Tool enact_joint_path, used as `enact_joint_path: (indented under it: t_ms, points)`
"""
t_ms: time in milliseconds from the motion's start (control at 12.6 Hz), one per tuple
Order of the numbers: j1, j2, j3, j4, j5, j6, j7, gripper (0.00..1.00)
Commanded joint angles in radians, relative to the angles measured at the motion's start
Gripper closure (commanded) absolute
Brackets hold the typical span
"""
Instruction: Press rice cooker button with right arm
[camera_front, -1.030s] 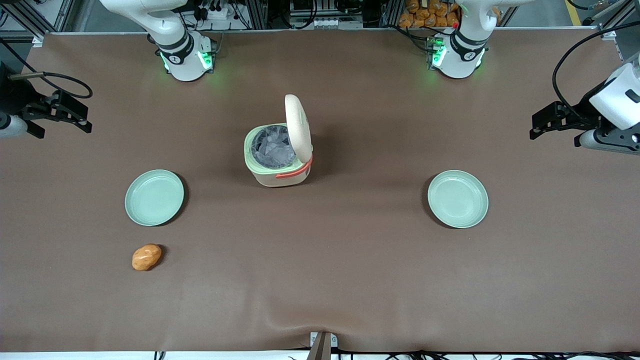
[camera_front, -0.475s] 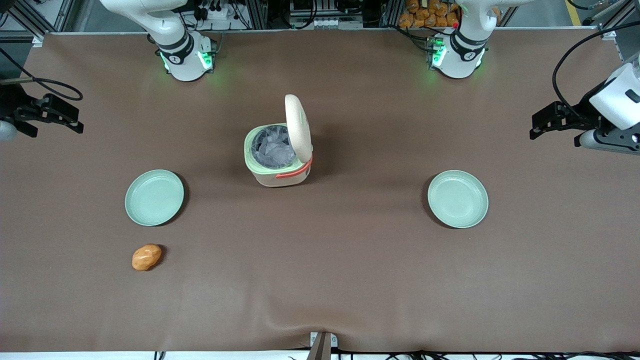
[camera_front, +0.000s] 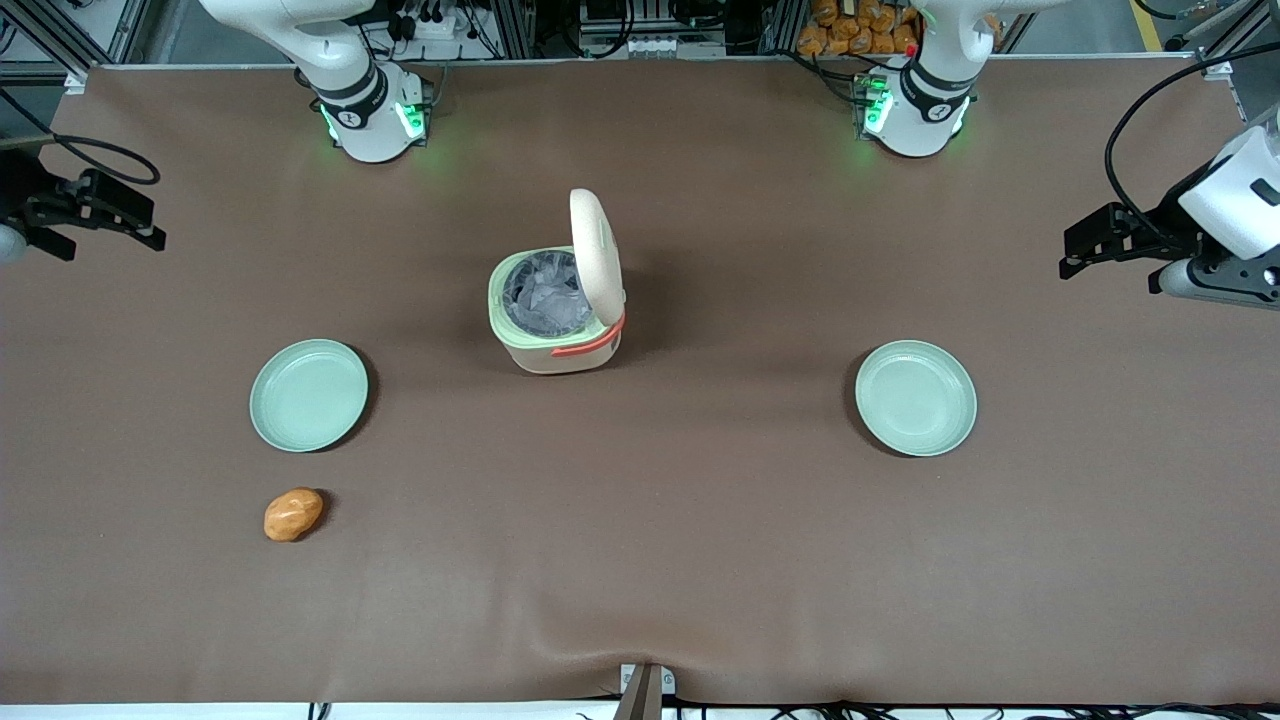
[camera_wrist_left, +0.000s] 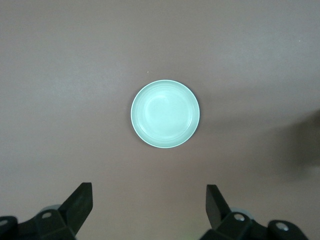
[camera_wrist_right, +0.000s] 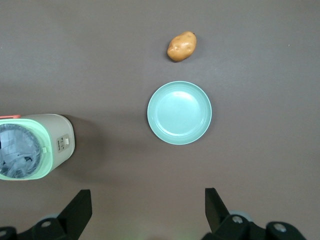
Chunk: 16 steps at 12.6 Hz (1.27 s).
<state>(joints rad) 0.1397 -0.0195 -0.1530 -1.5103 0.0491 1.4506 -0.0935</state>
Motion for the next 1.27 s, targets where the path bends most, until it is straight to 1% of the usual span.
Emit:
enact_joint_path:
  t_ms: [0, 554, 1188]
  points:
    - [0.006, -0.028, -0.007, -0.014, 0.023, -0.018, -0.022, 0.0]
    - [0.011, -0.033, -0.005, -0.011, 0.023, -0.018, -0.063, 0.0]
    - [0.015, -0.031, -0.005, -0.004, 0.018, -0.016, -0.065, 0.0]
